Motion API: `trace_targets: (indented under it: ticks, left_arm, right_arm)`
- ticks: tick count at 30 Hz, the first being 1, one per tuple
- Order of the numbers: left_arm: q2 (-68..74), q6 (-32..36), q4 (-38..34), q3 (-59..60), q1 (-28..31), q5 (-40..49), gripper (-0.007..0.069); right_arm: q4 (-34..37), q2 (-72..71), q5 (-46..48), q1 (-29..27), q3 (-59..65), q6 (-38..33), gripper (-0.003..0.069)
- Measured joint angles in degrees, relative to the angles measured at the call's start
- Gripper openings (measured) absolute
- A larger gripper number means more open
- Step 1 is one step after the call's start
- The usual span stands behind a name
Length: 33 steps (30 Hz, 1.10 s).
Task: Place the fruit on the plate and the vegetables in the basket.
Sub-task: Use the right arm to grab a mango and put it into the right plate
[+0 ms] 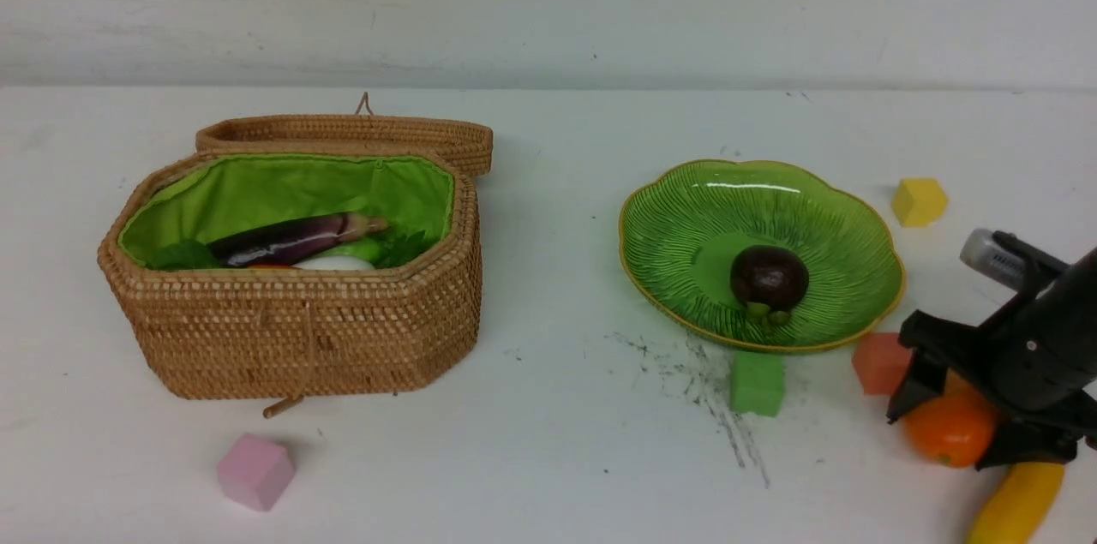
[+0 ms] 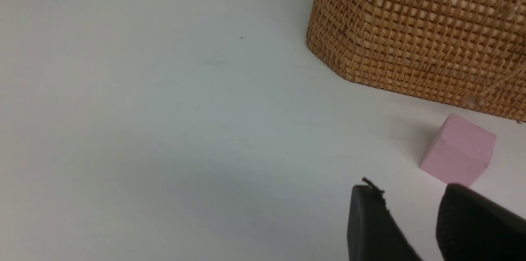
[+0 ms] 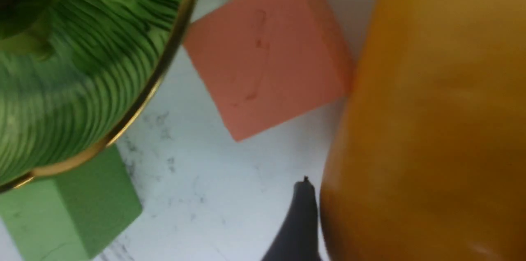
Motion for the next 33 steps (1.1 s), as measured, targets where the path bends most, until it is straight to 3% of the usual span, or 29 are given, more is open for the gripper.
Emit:
trace_targets:
  ticks: [4,15,22,26,33]
  left_arm:
    - [0.0,0.0,0.0,0.0,0.0,0.0,0.0238]
    - [0.0,0.0,0.0,0.0,0.0,0.0,0.0239]
    - [0.0,0.0,0.0,0.0,0.0,0.0,0.0239]
    - [0.0,0.0,0.0,0.0,0.0,0.0,0.0239]
    - [0.0,0.0,0.0,0.0,0.0,0.0,0.0239]
  right_arm:
    - [1.0,0.2,0.1,0.0,0.0,-2.7,0.0579]
    - [1.3,-1.2,4.3,0.0,0.0,-7.6,0.0577]
    - [-0.1,-11.8,8.8,0.2,-0.8,-8.3,0.0577]
    - [1.1,-13.7,8.4,1.6,-5.3,-15.9,0.0577]
    - [4.4,-6.1,-2.9,5.9,-13.5,-27.6,0.0577]
